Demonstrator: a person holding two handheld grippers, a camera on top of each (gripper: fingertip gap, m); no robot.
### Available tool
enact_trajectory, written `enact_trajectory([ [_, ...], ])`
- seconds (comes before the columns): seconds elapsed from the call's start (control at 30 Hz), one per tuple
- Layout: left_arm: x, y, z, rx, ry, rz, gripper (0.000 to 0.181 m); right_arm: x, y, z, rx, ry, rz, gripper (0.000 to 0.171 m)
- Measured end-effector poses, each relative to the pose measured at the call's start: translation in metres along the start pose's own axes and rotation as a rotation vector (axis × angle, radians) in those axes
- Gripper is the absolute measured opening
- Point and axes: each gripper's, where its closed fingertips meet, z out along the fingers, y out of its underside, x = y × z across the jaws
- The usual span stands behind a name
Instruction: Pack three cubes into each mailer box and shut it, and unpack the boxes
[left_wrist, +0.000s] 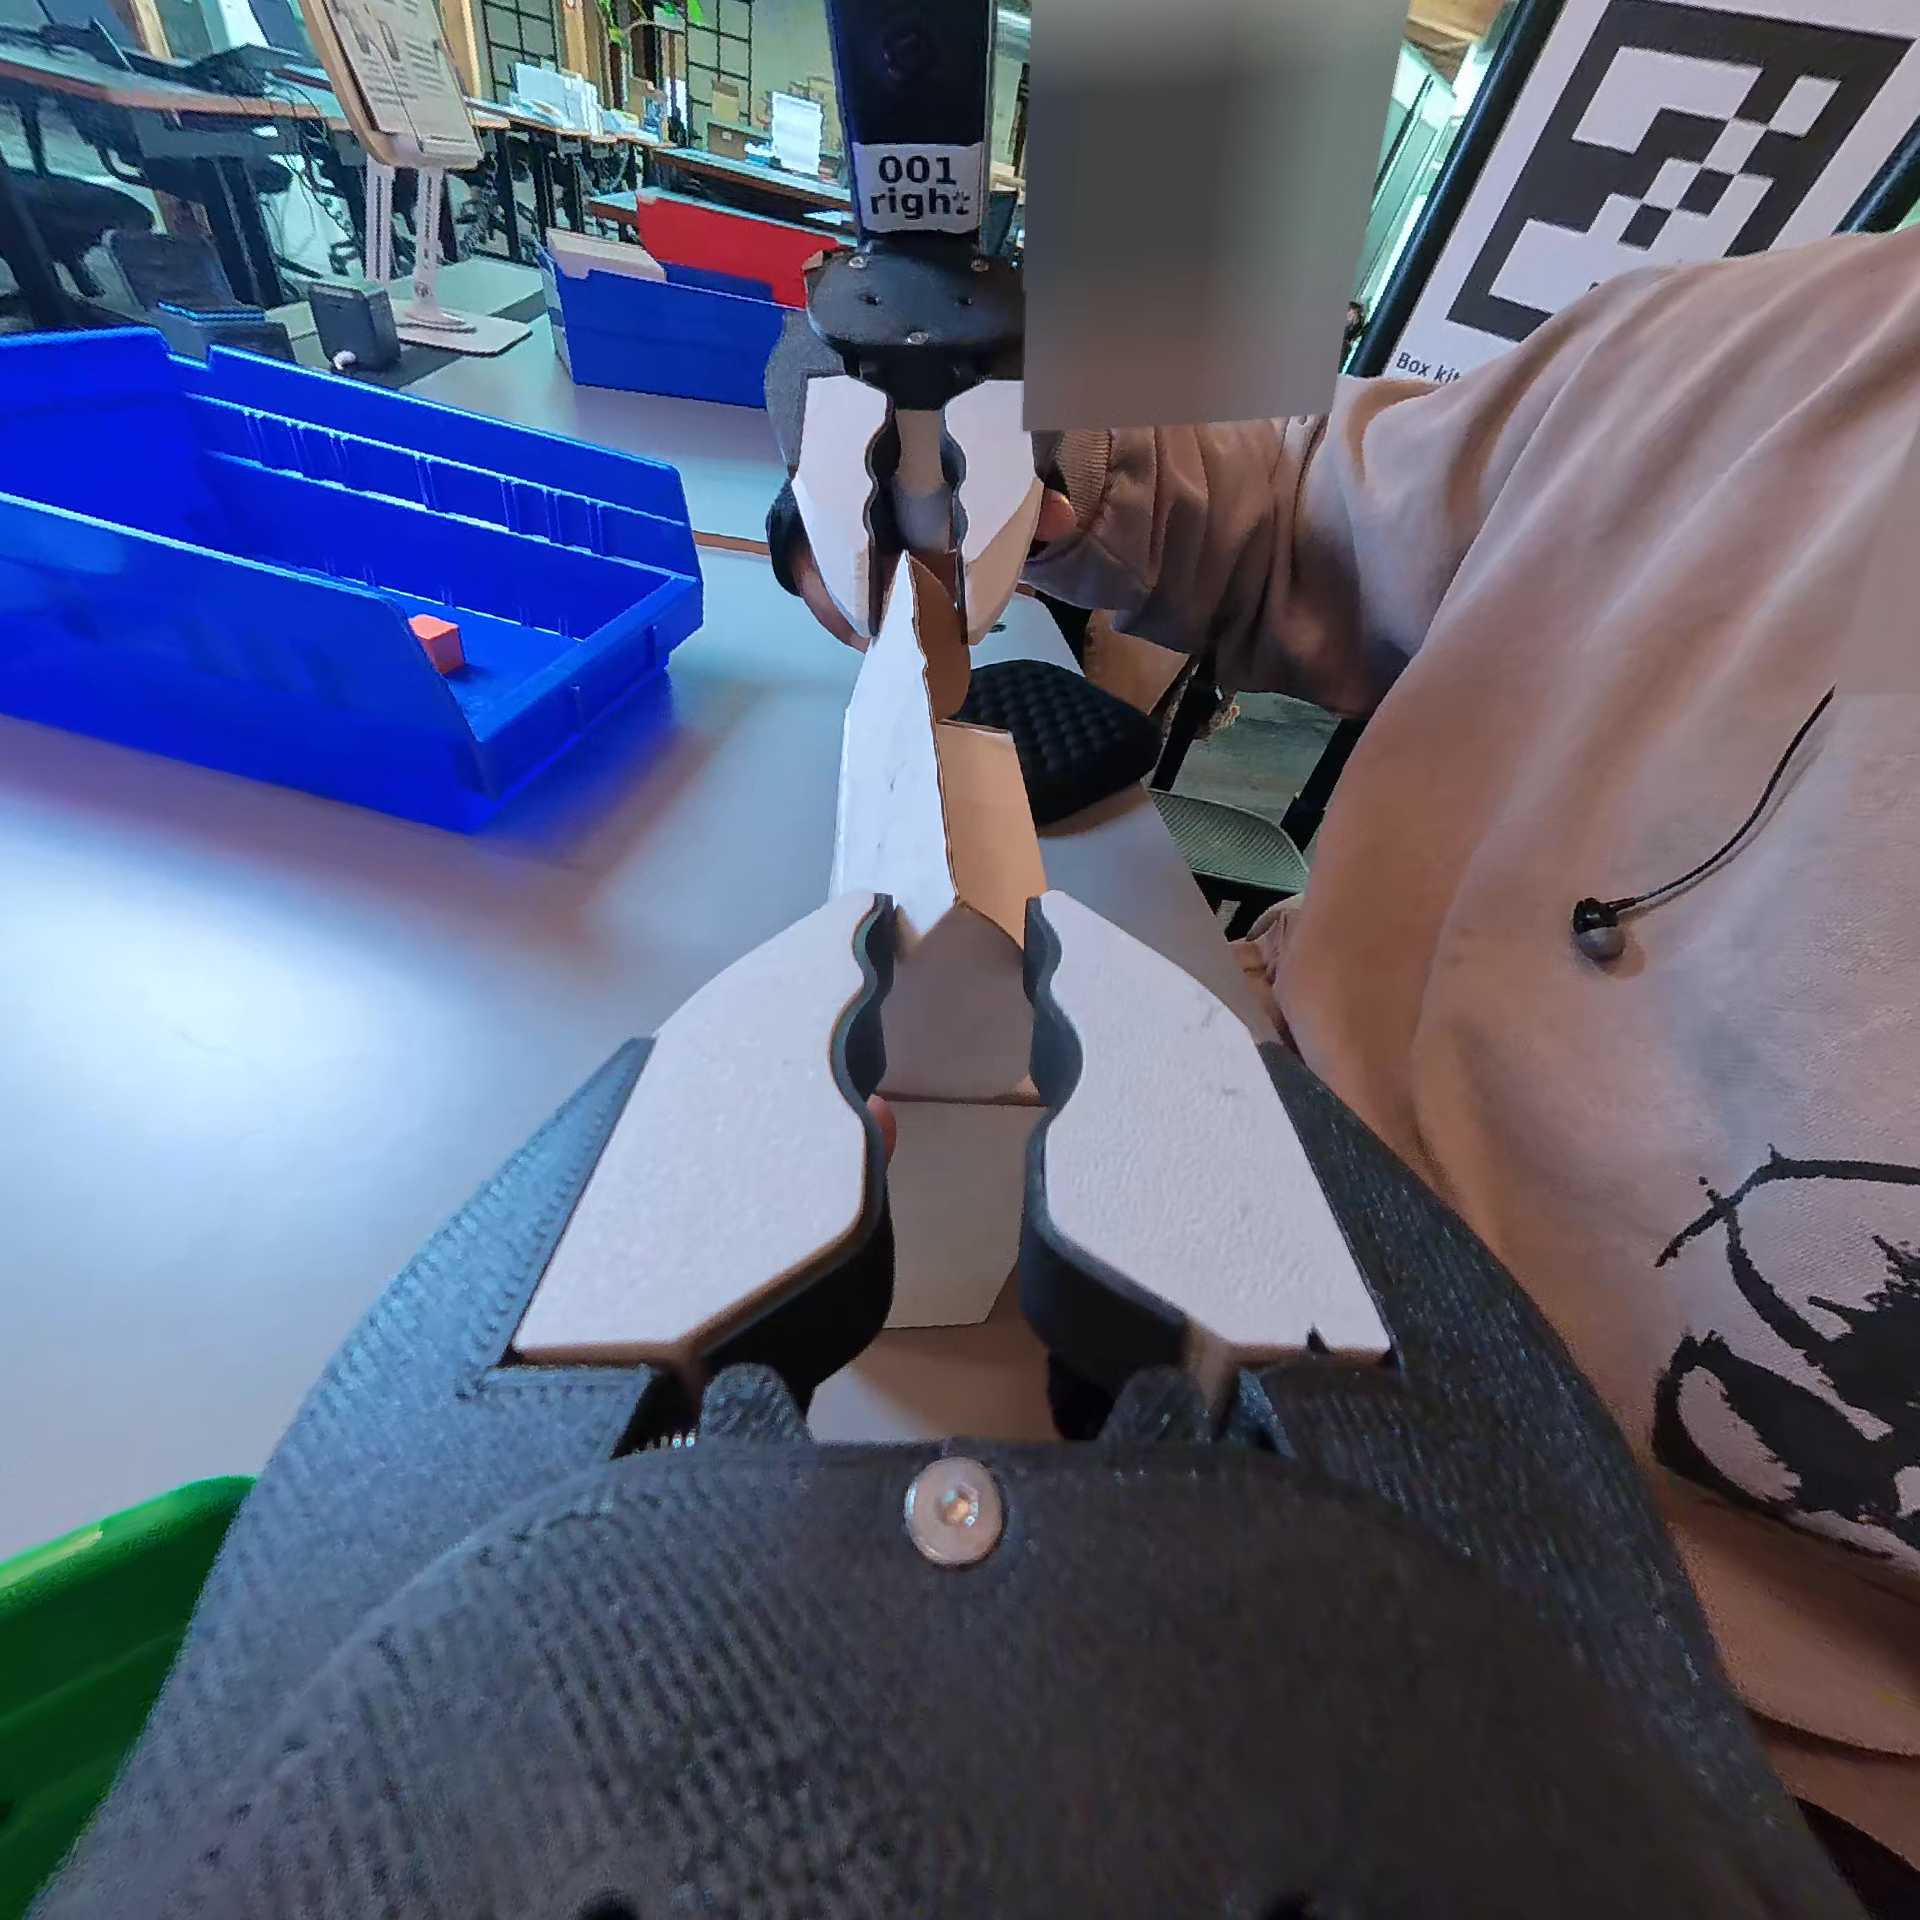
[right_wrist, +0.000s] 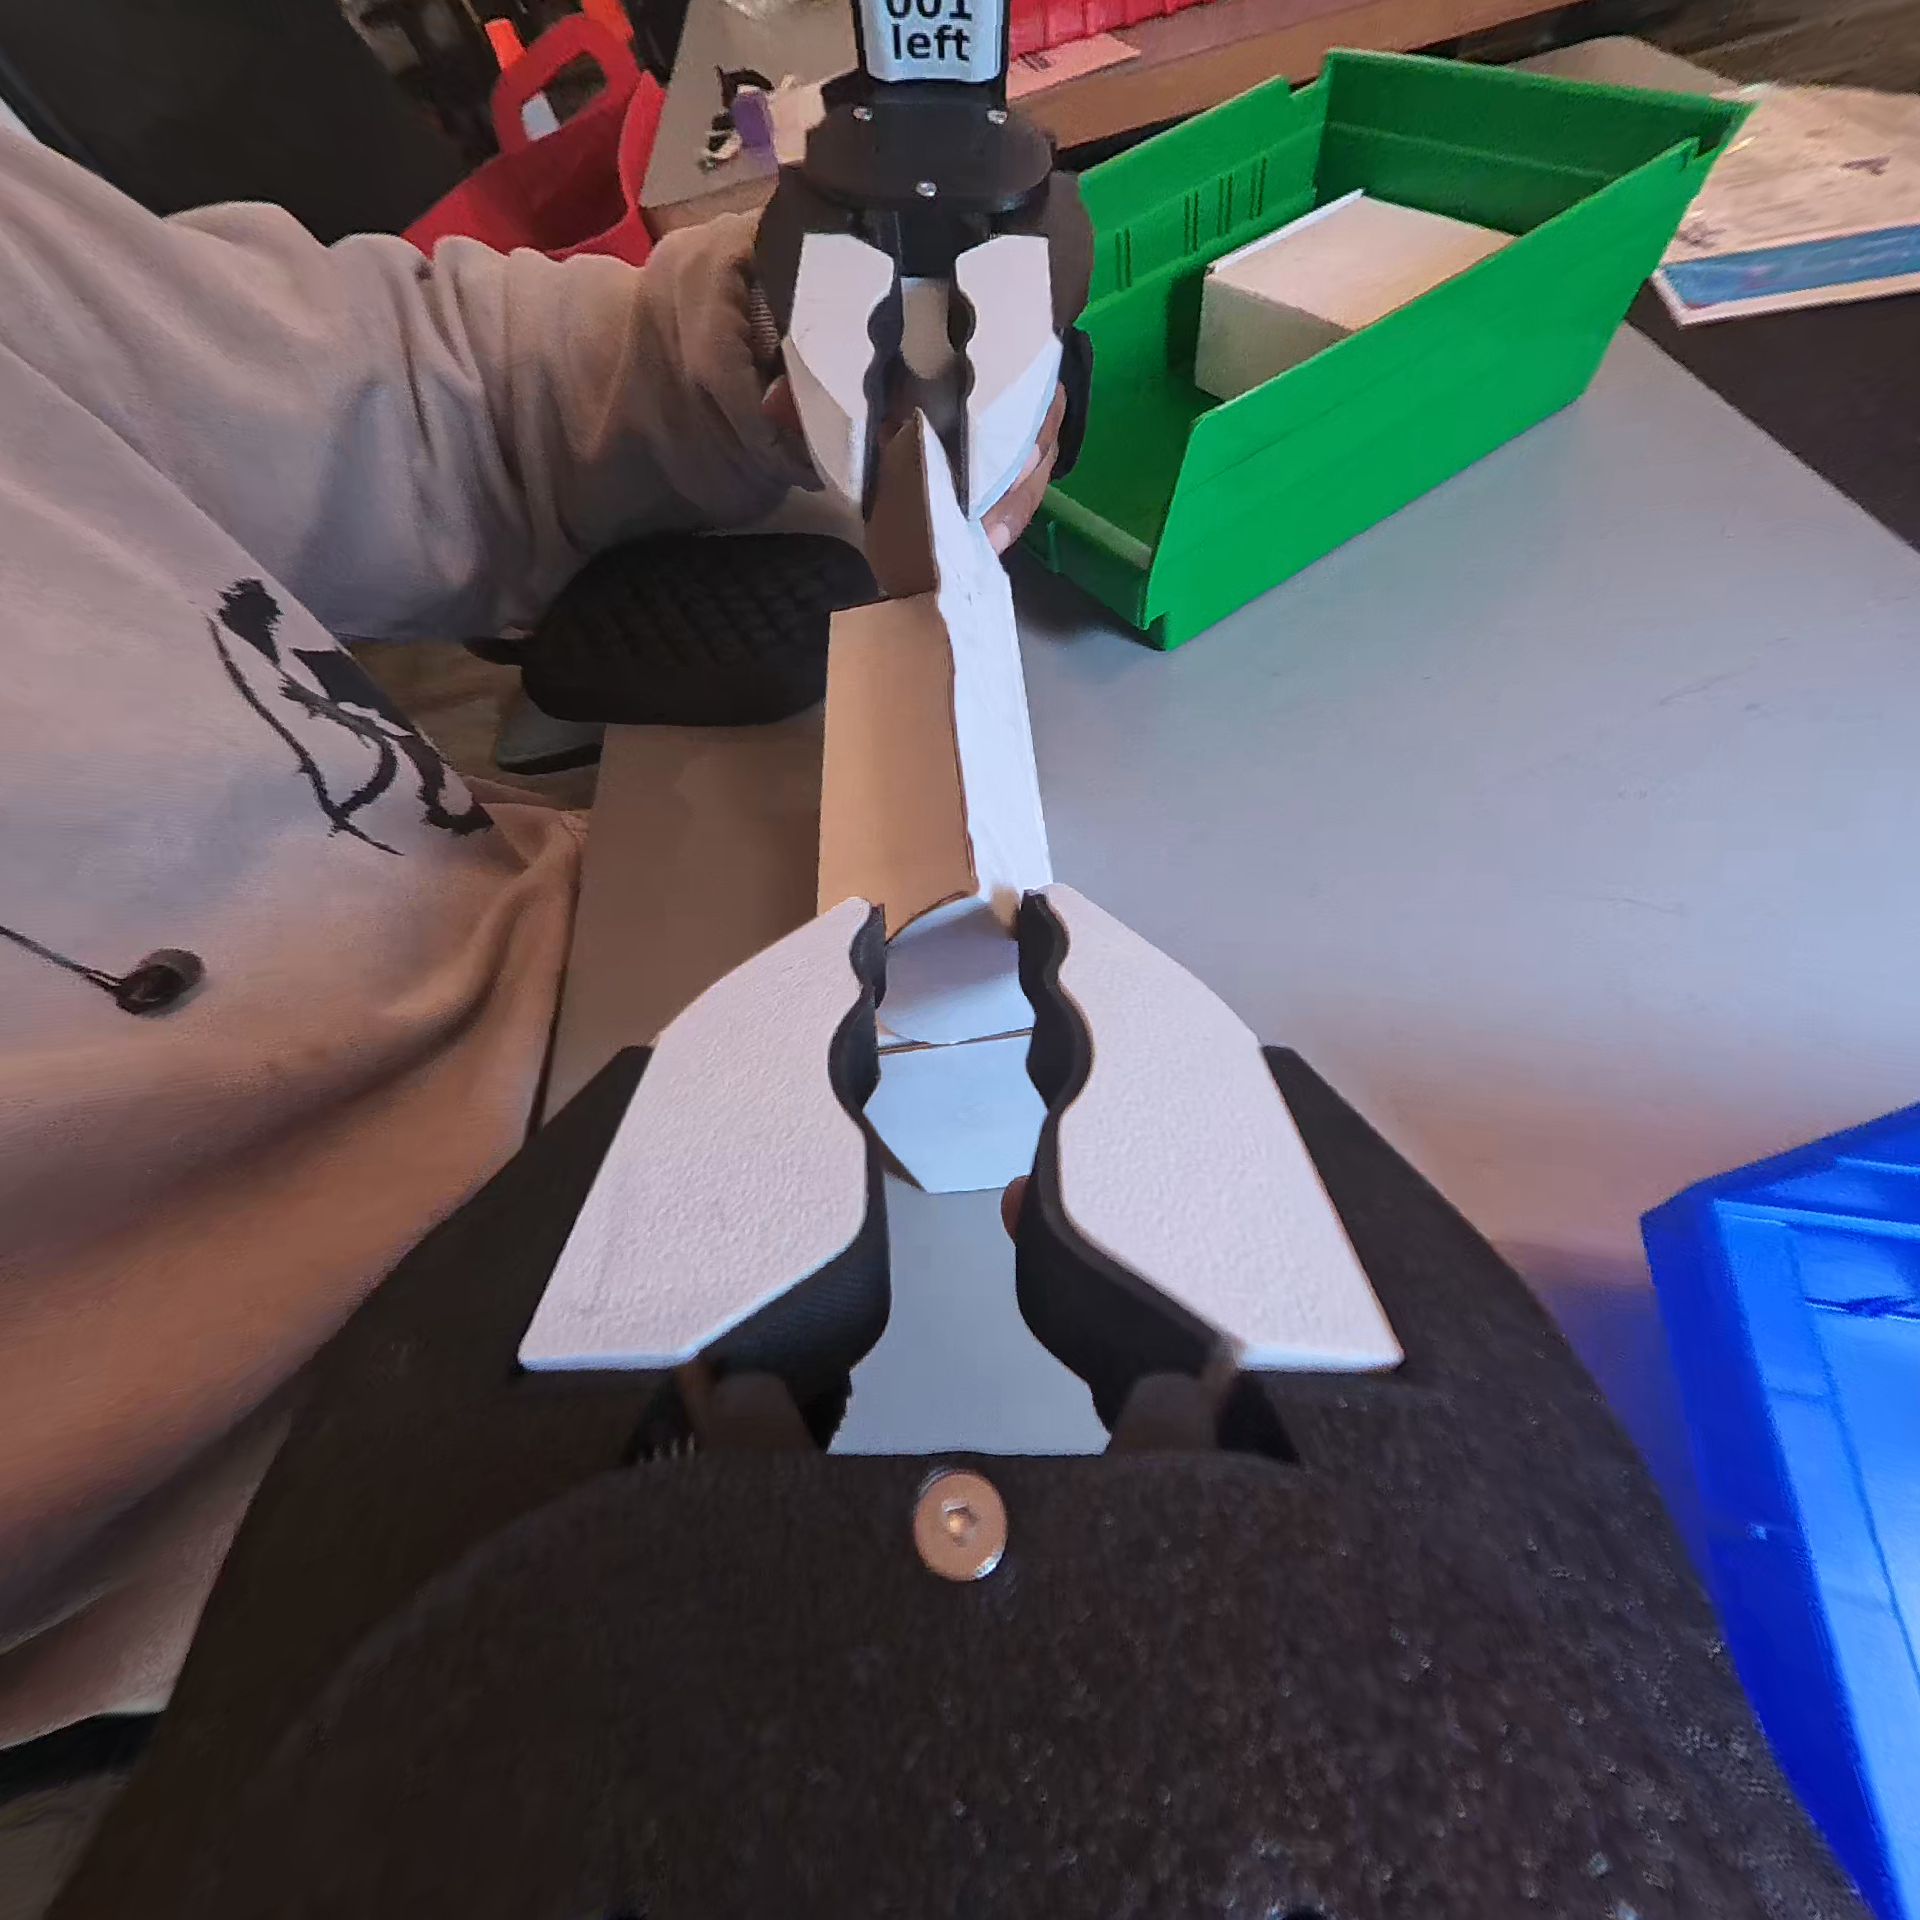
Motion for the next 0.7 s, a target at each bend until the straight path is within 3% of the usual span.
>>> enact_trajectory([
  [0.2,0.002,0.002,0.001,-0.031,-0.04,0.072,0.023,-0.003,0.001,0.001,-0.001,0.071,-0.064,0.025],
  [0.7,0.011,0.015,0.005,-0.033,-0.185,0.303,0.022,-0.015,0.013,0.005,0.034,0.179,-0.449,0.026],
])
